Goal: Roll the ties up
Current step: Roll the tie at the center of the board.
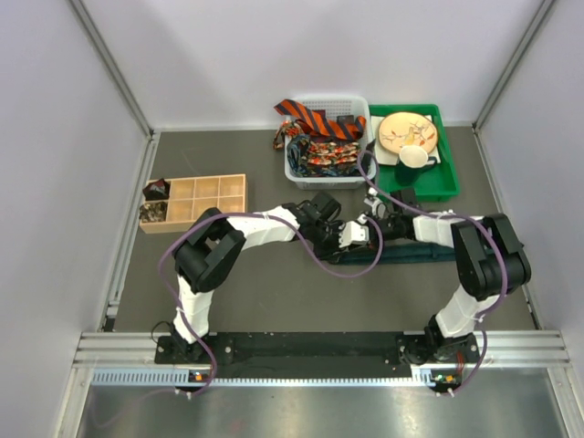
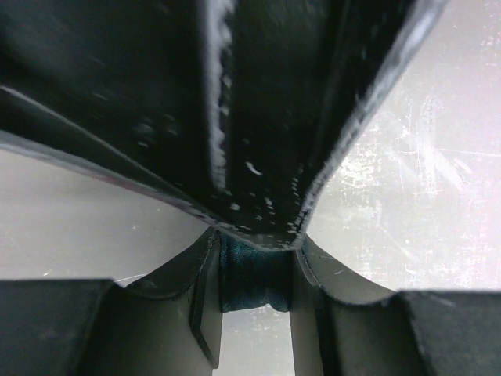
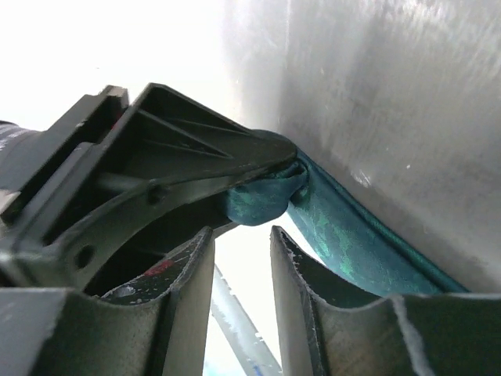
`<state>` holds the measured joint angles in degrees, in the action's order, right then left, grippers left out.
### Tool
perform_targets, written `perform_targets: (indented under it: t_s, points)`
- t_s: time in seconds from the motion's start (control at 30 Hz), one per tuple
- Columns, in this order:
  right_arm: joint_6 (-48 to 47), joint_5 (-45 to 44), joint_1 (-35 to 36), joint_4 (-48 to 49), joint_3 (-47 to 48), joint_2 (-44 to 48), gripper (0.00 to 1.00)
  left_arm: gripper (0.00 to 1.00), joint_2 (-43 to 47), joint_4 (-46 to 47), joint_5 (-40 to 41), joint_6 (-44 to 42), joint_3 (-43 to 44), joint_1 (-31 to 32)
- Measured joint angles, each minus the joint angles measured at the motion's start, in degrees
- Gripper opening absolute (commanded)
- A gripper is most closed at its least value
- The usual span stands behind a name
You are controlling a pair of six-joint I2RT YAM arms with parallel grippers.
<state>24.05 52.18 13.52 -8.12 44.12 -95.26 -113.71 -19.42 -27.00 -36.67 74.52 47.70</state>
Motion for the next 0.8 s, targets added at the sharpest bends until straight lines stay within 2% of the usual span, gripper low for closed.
perform_targets:
  t_s: [0.17, 0.4, 0.53, 0.57, 0.63, 0.77, 0.8]
  points:
    - [4.2, 1.7, 0.7, 4.3, -1.1, -3.3, 0.42, 0.25, -0.2, -0.8, 0.4, -0.5, 0.5, 0.2]
    - [7.7, 1.8, 1.4, 9.5, -1.5, -5.4, 0.40, 0.26, -0.2, -0.9, 0.5, -1.2, 0.5, 0.3]
    - [9.6, 2.3, 1.8, 11.7, -2.1, -6.1, 0.24, 0.27, -0.2, -0.9, 0.6, -1.2, 0.5, 0.4]
    - [9.8, 2.3, 2.0, 12.0, -2.1, -6.4, 0.13, 0.28, -0.2, -0.9, 0.7, -1.2, 0.5, 0.4]
    - [9.6, 2.4, 2.0, 12.0, -2.1, -6.6, 0.00, 0.30, -0.2, -1.0, 0.9, -1.2, 0.5, 0.4]
    - [6.7, 2.3, 2.0, 9.0, -0.9, -6.8, 0.00, 0.47, -0.2, -1.0, 1.2, -1.0, 0.5, 0.5]
    - [6.0, 2.4, 2.0, 8.4, -0.7, -6.9, 0.00, 0.54, -0.2, -0.9, 1.3, -0.9, 0.5, 0.5]
